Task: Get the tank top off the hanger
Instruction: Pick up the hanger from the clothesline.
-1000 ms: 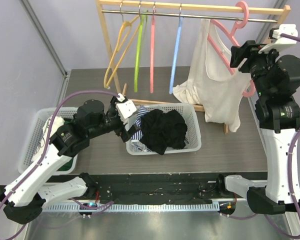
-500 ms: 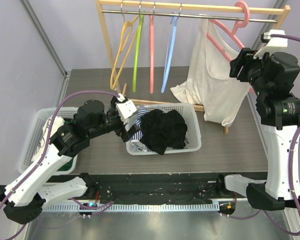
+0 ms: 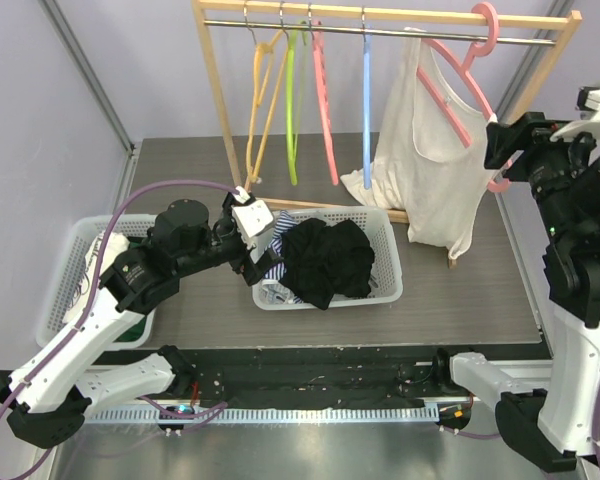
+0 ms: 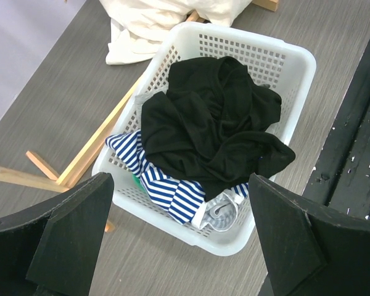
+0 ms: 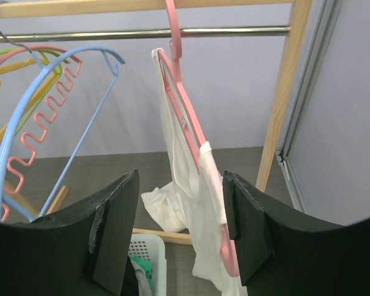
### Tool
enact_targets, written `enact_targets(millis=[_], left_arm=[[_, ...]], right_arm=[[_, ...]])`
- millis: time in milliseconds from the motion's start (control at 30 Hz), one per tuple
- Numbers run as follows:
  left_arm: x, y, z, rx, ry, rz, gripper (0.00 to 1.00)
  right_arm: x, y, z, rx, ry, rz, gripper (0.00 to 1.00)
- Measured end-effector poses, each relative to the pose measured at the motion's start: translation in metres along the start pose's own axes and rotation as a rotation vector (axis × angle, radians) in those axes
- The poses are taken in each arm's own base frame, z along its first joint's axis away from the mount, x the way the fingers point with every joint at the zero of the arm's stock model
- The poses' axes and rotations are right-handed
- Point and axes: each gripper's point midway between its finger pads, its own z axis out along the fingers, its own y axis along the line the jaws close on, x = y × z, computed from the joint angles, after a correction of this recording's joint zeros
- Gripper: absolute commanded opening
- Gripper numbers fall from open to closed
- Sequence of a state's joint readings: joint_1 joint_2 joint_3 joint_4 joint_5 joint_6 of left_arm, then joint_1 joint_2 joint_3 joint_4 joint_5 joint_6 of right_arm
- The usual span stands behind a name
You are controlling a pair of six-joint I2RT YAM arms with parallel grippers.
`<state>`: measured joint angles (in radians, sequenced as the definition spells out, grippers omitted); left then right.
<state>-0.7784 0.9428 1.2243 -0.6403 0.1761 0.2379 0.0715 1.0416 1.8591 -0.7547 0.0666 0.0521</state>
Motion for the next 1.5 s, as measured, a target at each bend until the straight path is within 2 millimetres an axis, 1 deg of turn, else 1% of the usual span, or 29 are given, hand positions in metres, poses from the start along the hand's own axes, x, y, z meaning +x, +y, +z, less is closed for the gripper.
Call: enact_targets(millis=[67,133,167,267,400,467,500,533,600,633,700,833,1033,1067,1100,1167,1200,1367,1500], left_arm=[[0.000,-0.001,0.000,0.003,-0.001,0.000,0.96],[0.000,-0.001,0.000,0.005,-0.001,-0.002,0.95],[0.000,-0.001,0.000,0.005,-0.001,-0.003,0.95],[0.000,-0.002,0.000,0.008,-0.002,-0.004,0.95],[0.000,-0.002,0.000,0.009,-0.003,-0.005,0.95],[0.000,-0.002,0.000,0.009,-0.003,-0.005,0.95],[0.000,-0.002,0.000,0.009,-0.003,-0.006,0.95],[0.000,-0.002,0.000,0.010,-0.003,-0.006,0.95],[-0.001,-0.002,0.000,0.010,-0.003,-0.007,0.95],[-0.001,-0.002,0.000,0.010,-0.003,-0.007,0.95],[-0.001,-0.002,0.000,0.011,-0.003,-0.007,0.95],[-0.001,-0.002,0.000,0.011,-0.004,-0.014,0.95],[-0.001,-0.003,-0.001,0.010,-0.008,-0.018,0.95],[-0.001,-0.003,-0.001,0.010,-0.008,-0.018,0.95],[-0.002,-0.003,-0.001,0.010,-0.008,-0.018,0.95],[-0.002,-0.003,-0.001,0.010,-0.008,-0.020,0.95],[-0.002,-0.003,-0.001,0.010,-0.008,-0.020,0.95],[-0.002,-0.003,-0.001,0.009,-0.008,-0.020,0.95],[-0.001,-0.002,-0.002,0.007,-0.008,-0.021,0.95]], right_arm=[[-0.007,-0.003,-0.008,0.013,-0.026,0.002,0.64],[-0.007,-0.005,-0.008,0.024,-0.028,0.002,0.65],[-0.004,-0.006,-0.006,0.030,-0.019,0.001,0.65],[0.017,-0.008,0.006,0.041,0.039,-0.004,0.65],[0.053,-0.009,0.022,0.045,0.145,-0.013,0.65],[0.070,-0.008,0.028,0.043,0.197,-0.017,0.64],[0.075,-0.008,0.029,0.043,0.213,-0.018,0.62],[0.079,-0.008,0.030,0.041,0.227,-0.018,0.54],[0.080,-0.007,0.029,0.034,0.228,-0.019,0.42],[0.079,-0.007,0.028,0.032,0.225,-0.017,0.31],[0.076,-0.005,0.025,0.023,0.217,-0.013,0.25],[0.074,-0.001,0.023,0.001,0.210,-0.006,0.24],[0.077,0.005,0.025,-0.034,0.221,-0.002,0.25],[0.079,0.006,0.026,-0.041,0.227,-0.001,0.24],[0.079,0.008,0.027,-0.046,0.230,0.000,0.14],[0.082,0.009,0.030,-0.052,0.239,0.000,0.03],[0.083,0.009,0.031,-0.052,0.240,0.001,0.01],[0.089,0.013,0.033,-0.087,0.173,0.000,0.01],[0.088,0.016,0.021,-0.113,0.080,-0.003,0.01]])
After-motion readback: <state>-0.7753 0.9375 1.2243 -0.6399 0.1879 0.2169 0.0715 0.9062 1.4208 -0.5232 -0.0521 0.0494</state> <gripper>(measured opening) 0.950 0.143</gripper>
